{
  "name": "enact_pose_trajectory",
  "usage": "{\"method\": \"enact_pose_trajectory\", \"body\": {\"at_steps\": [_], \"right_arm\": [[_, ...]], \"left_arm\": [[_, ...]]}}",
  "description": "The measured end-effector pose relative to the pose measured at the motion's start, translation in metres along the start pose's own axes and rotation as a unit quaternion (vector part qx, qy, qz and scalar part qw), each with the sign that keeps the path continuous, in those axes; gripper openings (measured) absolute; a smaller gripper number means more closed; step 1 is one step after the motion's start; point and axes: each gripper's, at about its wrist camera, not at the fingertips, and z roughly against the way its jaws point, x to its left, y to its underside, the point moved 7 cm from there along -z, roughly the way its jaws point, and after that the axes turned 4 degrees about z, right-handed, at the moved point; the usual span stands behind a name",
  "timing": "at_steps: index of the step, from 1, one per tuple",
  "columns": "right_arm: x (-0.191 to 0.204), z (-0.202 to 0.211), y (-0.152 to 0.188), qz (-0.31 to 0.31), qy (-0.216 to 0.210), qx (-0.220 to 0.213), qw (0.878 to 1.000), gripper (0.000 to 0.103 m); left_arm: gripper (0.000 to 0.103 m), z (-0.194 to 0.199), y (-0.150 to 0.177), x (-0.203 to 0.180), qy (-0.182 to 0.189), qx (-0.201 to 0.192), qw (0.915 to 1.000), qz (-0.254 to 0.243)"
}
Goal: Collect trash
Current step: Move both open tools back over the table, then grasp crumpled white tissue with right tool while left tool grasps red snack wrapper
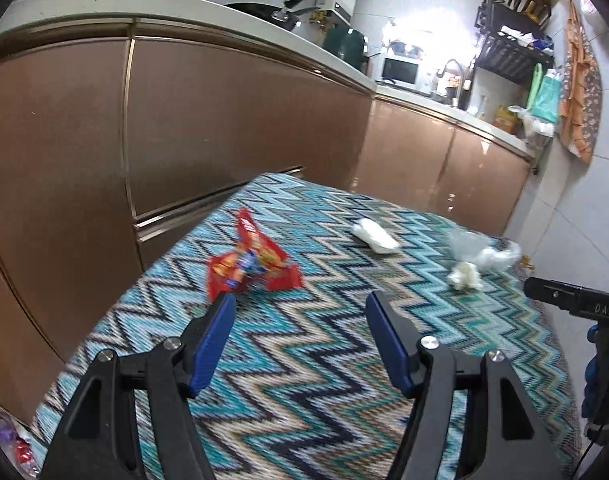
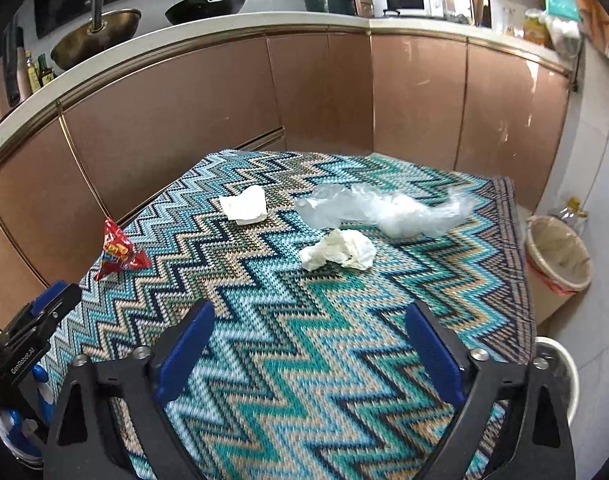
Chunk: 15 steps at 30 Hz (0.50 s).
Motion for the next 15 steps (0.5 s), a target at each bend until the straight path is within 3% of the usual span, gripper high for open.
{"method": "enact_pose_trajectory", "body": {"at_steps": [5,15], "right_arm": [[-0.009,-0.032,-0.004,-0.002,-0.011,0.014,1.000,0.085],[-0.033,-0.072,-0.027,-0.011,-0.029,0.015,0.999,0.079]], "left_arm": [[0.066,-0.018,-0.014,0.019,-0.010,0.009,0.9998,0.016],[0.065,-0.072,-0.042,0.022,0.010,0.033,0.9990,0.027]]}}
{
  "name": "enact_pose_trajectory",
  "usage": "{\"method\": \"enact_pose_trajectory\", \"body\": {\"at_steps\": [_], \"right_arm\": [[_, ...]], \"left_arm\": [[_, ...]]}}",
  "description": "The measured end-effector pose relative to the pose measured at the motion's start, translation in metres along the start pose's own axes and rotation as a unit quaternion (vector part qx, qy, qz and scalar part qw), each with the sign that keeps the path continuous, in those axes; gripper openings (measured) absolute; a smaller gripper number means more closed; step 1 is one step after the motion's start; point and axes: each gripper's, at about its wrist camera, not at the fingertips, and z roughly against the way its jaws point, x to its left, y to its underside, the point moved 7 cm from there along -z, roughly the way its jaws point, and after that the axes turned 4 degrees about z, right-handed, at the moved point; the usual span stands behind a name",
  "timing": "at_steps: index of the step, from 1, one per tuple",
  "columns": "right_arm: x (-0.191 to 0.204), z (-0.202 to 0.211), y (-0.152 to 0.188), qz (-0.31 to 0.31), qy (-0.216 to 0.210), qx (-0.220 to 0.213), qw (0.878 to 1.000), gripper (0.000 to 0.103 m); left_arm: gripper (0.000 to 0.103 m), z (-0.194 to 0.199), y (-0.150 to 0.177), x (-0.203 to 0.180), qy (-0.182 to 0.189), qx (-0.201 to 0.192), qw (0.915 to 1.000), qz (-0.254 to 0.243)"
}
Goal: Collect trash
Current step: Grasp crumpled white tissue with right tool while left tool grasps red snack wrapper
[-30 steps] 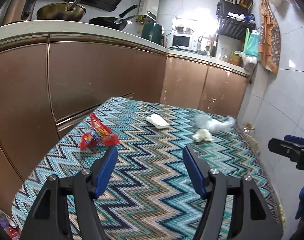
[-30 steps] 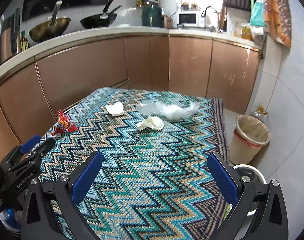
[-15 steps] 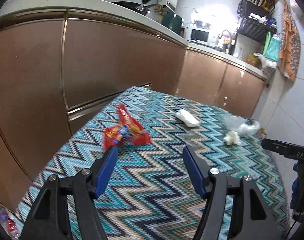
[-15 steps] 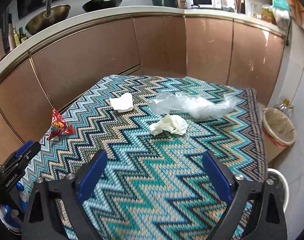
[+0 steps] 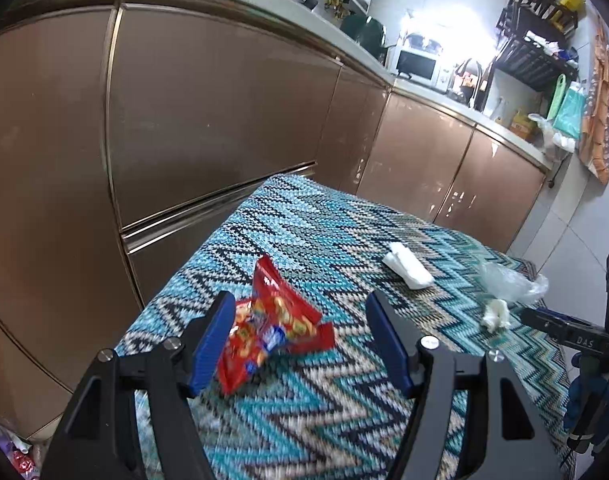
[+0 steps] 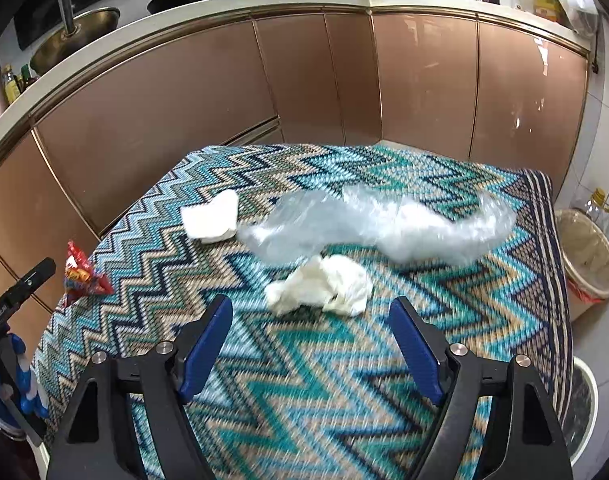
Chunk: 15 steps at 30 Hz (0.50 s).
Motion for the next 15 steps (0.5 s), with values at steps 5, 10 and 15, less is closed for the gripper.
{"method": "enact_pose_trajectory", "body": {"at_steps": [5,10,15], "right_arm": [[-0.011,-0.023,-0.009,0.001,-0.004,0.010,1.000,0.071],[-0.019,-0.043,-0.006,-0.008,-0.011,0.025,1.000,0.063],[-0.019,-0.054,-0.003,-0.008,-0.020,0.033,0.999,0.039]], "left_arm": [[0.065,-0.024,0.005,0.000,-0.009,0.019,0.9997,0.009],[0.057,-0.037,0.016,0.000,-0.014,0.039,0.9991,0.002],[0.033,-0.042,0.023,-0.001,-0.006,0.060,0.9982,0.001]]}}
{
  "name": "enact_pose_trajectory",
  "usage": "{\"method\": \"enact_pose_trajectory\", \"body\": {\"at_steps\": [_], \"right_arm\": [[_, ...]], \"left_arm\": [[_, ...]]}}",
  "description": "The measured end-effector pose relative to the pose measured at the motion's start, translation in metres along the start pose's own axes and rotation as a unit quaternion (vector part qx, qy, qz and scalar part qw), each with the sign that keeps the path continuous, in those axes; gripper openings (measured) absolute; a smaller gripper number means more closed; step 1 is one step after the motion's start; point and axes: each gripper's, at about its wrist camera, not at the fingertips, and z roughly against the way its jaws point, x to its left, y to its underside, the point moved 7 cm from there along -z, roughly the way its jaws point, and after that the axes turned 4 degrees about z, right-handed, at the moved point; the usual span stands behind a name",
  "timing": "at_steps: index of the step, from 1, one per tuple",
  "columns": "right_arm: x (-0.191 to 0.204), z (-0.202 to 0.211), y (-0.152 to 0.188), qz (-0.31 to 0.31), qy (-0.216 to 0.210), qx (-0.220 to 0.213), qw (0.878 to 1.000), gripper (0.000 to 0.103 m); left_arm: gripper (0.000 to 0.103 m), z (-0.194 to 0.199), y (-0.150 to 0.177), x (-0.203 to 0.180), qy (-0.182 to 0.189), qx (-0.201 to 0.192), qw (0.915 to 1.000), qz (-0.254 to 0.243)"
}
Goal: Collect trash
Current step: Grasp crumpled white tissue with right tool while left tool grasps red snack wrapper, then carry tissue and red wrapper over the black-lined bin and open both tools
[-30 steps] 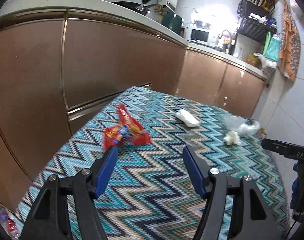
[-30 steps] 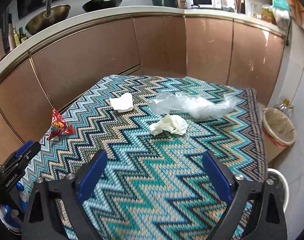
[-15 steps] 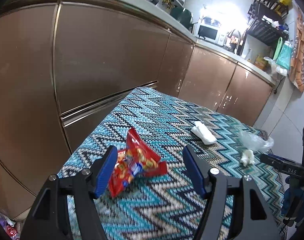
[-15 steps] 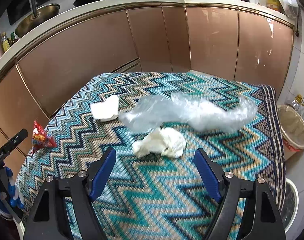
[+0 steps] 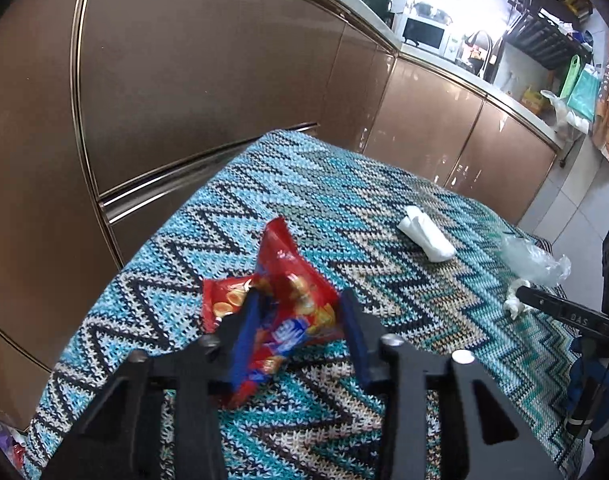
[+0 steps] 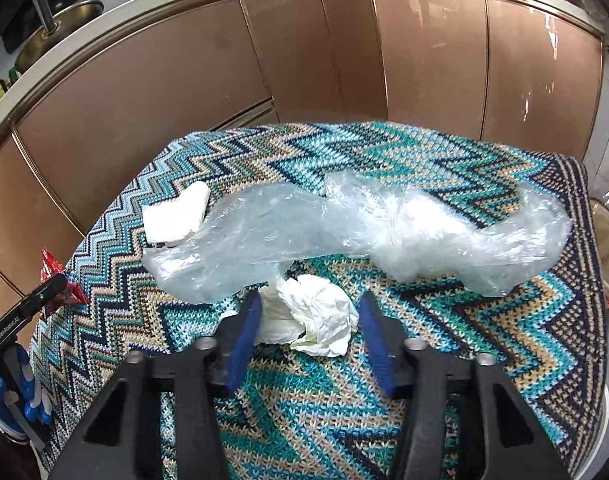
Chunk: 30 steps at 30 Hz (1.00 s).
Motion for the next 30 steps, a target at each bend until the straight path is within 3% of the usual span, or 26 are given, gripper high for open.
{"method": "enact_pose_trajectory", "body": {"at_steps": [2,5,12,19,30], "right_arm": [[0.001,-0.001,0.003,0.001,-0.001,0.002,1.000,0.023],[0.003,0.008,0.006,0.000,-0.004,-0.004,1.000,0.018],[0.013,0.048,0.022,0.008,-0.011,-0.016,1.000,0.015],[0.026,0.113,0.045,0.005,-0.016,-0.047,0.999,0.015],[0.014,0.219,0.087,-0.018,0.021,-0.105,0.994,0.015]], "left_arm": [[0.025,0.000,0.000,0.000,0.000,0.000,1.0000,-0.001],[0.021,0.007,0.001,-0.003,0.005,0.001,1.0000,-0.008],[0.020,0.047,0.002,-0.020,0.032,-0.015,0.9991,-0.021],[0.019,0.091,0.009,-0.054,0.070,-0.031,0.9957,-0.052],[0.019,0.149,0.031,-0.124,0.140,-0.042,0.9837,-0.104]]}}
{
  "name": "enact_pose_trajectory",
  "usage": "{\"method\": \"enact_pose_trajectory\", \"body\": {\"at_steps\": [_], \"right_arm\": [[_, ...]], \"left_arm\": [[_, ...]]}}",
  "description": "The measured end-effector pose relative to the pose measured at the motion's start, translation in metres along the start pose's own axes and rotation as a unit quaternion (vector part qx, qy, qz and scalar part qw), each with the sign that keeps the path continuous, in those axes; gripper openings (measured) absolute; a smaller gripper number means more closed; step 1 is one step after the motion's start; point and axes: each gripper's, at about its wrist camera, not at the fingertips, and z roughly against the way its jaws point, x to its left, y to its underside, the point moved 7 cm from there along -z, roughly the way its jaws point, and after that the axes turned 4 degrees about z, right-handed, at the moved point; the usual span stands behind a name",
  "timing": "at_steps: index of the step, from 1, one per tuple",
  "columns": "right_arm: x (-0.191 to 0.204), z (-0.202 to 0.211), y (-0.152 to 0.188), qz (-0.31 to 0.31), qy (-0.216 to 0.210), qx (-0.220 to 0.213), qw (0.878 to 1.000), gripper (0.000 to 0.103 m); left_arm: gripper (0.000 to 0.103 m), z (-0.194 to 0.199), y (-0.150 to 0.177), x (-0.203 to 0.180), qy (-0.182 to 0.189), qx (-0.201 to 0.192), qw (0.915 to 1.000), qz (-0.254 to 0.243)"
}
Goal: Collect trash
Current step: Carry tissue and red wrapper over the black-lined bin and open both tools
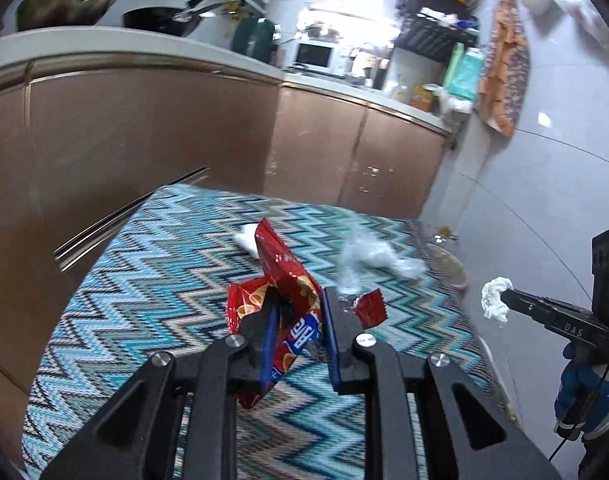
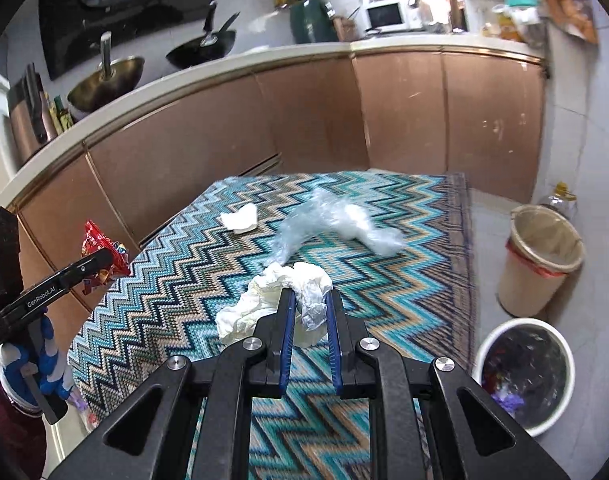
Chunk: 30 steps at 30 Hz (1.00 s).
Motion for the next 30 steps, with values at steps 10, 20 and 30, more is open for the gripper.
{"method": "enact_pose_trajectory", "body": {"at_steps": [10,20,30], "right_arm": [[-0.079,0.076,0.027,-0.063,0.084,-0.038,0.994,0.015],[-0.170,0.108,0.048,-0.117,0.169,-0.060,0.977,0.015],[-0.262,0.069,0.085,-0.171,0.219,-0.020,0.960,0.015]], "left_arm": [[0.019,-0.019,0.006,-0.115,0.080,0.031,0.9932,-0.079],[0.019,-0.081,0.023,-0.245,0.146,0.081,0.9748,-0.147],[0.019,-0.197,0.066,-0.360,0.192,0.181,0.9464,-0.186]]}}
